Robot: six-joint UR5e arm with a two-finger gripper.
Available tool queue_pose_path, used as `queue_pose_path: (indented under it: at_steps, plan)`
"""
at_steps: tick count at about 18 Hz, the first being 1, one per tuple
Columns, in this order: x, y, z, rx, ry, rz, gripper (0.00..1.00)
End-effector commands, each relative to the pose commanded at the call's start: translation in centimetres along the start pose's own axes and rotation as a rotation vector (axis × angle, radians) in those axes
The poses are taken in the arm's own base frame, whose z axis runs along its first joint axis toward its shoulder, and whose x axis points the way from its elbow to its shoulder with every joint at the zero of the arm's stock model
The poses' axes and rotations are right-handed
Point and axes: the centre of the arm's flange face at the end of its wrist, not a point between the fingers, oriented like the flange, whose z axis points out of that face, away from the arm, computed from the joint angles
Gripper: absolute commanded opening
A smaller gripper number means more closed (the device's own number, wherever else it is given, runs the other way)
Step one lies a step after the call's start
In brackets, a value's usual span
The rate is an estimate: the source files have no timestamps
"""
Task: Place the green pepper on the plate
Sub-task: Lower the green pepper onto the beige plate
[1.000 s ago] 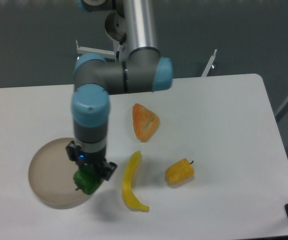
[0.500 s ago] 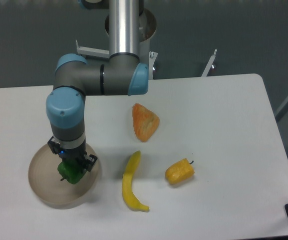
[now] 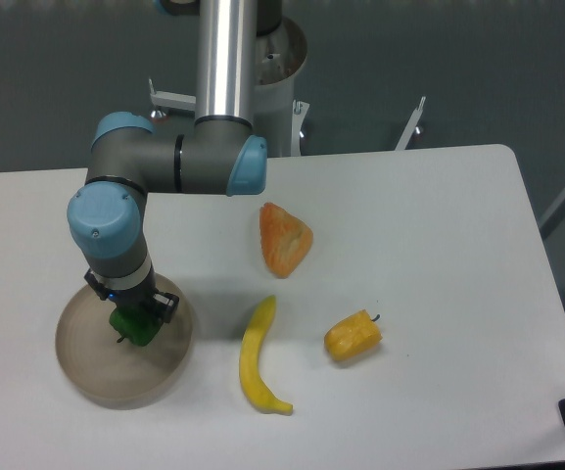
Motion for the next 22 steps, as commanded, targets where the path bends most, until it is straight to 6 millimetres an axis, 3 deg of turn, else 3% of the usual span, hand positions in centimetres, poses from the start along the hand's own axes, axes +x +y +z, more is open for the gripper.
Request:
queue_pose_path:
  at_steps: [19,22]
  plan:
    - [0.9,-0.7,1.5,-0.006,0.005,0.006,0.42]
    - [0.9,-0.7,1.5,-0.005,0.006,0.007,0.54]
